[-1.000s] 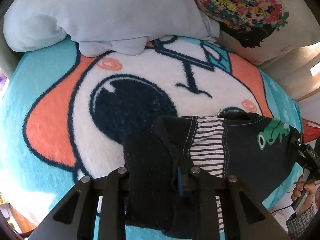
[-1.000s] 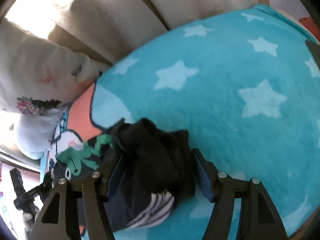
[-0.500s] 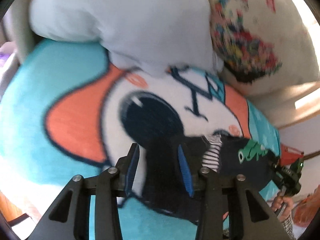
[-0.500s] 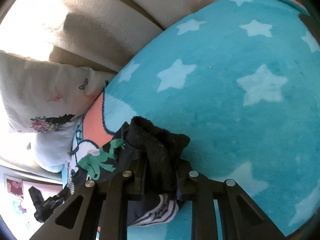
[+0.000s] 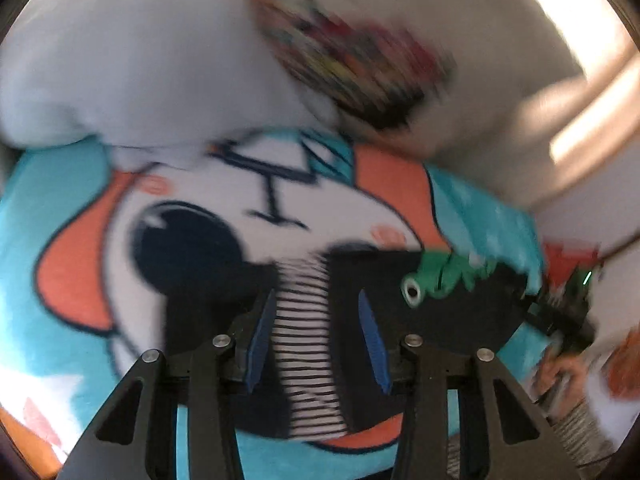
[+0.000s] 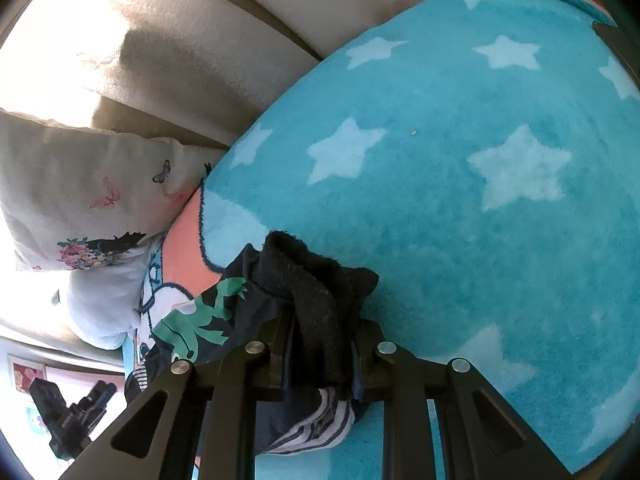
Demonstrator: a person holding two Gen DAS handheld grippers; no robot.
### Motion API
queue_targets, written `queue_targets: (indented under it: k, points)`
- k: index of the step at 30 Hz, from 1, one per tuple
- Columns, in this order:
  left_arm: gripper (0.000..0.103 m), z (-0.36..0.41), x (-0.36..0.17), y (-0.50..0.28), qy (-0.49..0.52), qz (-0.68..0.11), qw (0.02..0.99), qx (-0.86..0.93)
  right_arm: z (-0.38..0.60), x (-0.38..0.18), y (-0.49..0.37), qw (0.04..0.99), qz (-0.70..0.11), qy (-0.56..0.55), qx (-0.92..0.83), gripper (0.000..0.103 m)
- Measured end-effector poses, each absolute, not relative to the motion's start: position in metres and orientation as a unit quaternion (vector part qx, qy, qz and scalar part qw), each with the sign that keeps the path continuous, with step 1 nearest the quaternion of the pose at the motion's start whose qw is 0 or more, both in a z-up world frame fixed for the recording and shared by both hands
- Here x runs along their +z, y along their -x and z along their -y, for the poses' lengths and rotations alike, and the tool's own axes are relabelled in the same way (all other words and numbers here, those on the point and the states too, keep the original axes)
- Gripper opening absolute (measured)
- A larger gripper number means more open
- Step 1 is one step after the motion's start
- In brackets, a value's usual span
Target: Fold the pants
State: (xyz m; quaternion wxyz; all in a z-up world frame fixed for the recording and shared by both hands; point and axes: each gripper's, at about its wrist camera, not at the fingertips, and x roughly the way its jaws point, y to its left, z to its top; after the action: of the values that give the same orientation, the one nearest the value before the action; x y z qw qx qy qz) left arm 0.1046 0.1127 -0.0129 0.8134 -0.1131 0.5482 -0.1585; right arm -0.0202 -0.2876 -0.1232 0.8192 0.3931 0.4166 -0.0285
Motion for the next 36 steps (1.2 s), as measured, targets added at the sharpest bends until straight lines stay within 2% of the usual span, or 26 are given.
queue_targets:
  k: [3, 7, 14, 15, 16, 19, 24, 28, 32, 36]
  points:
    - [0.042, -0.083, -0.036, -0.112, 0.071, -0.568, 0.806, -0.152, 0.289, -0.122, 0.022, 0.820, -0.417, -0.391, -0.030, 0.022]
    - [0.042, -0.082, -0.061, -0.119, 0.066, -0.587, 0.798, -0.116, 0.296, -0.120, 0.029, 0.821, -0.413, -0.392, -0.040, 0.021]
    - [0.042, -0.076, -0.070, -0.114, 0.052, -0.581, 0.807, -0.095, 0.303, -0.122, 0.032, 0.818, -0.416, -0.395, -0.035, 0.021]
    - [0.042, -0.076, -0.070, -0.114, 0.051, -0.580, 0.808, -0.094, 0.303, -0.123, 0.031, 0.818, -0.420, -0.392, -0.033, 0.024]
    - [0.042, -0.077, -0.068, -0.113, 0.054, -0.581, 0.807, -0.094, 0.306, -0.123, 0.031, 0.817, -0.423, -0.388, -0.039, 0.035]
    - [0.042, -0.081, -0.053, -0.108, 0.069, -0.569, 0.813, -0.102, 0.318, -0.106, 0.044, 0.826, -0.401, -0.388, -0.080, 0.047]
    - [0.042, -0.070, -0.019, -0.084, 0.051, -0.528, 0.836, -0.139, 0.328, -0.049, 0.059, 0.866, -0.352, -0.324, -0.146, 0.051]
    - [0.042, -0.036, -0.031, -0.073, -0.012, -0.531, 0.829, -0.176, 0.264, -0.022, 0.007, 0.891, -0.389, -0.234, -0.019, 0.048]
    - [0.042, -0.014, -0.058, -0.064, -0.062, -0.549, 0.810, -0.194, 0.177, -0.034, -0.071, 0.862, -0.459, -0.181, 0.117, 0.045]
    - [0.042, -0.014, -0.074, -0.056, -0.070, -0.558, 0.803, -0.198, 0.118, -0.046, -0.127, 0.842, -0.497, -0.135, 0.162, 0.045]
